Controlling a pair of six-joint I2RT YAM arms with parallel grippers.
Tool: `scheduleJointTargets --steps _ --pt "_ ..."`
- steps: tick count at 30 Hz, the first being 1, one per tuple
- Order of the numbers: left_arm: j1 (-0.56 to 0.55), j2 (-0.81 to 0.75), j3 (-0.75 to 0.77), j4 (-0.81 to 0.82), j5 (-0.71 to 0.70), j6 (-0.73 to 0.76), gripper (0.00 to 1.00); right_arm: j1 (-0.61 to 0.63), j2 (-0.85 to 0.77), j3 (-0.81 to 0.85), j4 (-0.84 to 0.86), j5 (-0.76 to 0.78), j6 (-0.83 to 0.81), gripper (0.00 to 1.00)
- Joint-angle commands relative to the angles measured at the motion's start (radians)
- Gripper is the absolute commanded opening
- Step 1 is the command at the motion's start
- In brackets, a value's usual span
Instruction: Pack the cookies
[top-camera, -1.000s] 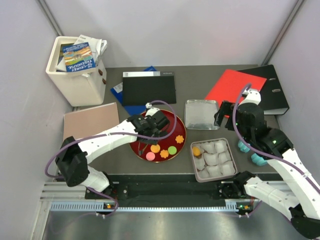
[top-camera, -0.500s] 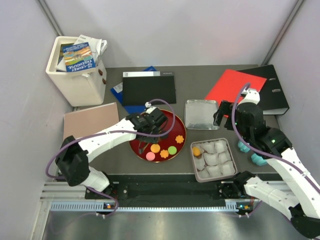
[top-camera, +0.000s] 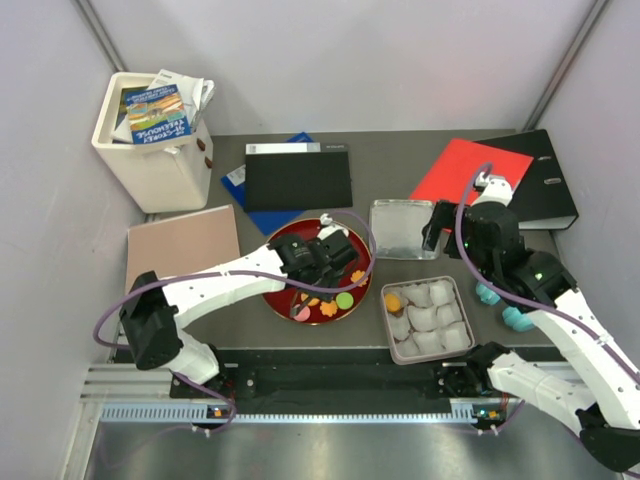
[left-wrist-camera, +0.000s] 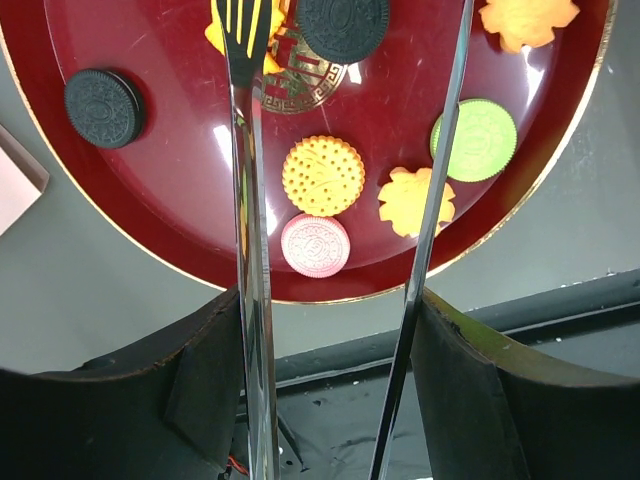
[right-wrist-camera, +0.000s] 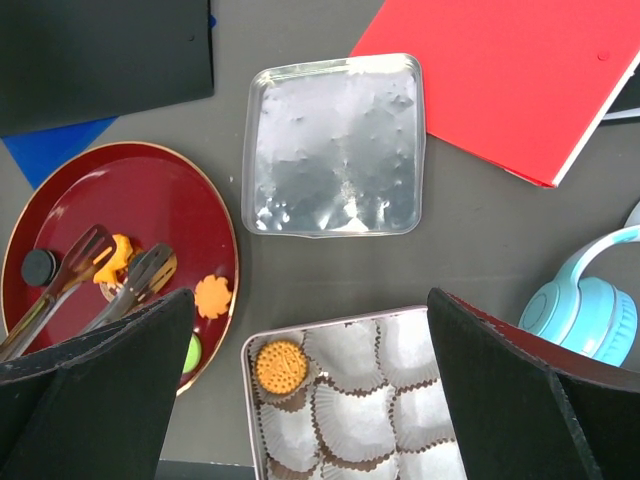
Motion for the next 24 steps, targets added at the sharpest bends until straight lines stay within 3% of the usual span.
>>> scheduleJointTargets --steps 1,13,16,24 --pt "0.004 0.005 -0.012 -0.006 0.010 -0.010 0.66 0.003 0.003 0.010 0.038 -0.012 0.003 0.99" --pt "0.004 0.014 -0.088 0.049 0.055 -0.031 0.65 0.005 0.006 0.006 0.036 -0.011 0.000 0.99" --pt "0.004 0.022 -0.088 0.052 0.066 -0.031 0.60 0.003 0.004 0.001 0.033 -0.009 0.001 0.99" --pt "-0.015 -0.008 -0.066 0.018 0.073 -0.068 0.63 0.003 0.000 -0.005 0.035 -0.002 -0.003 0.99"
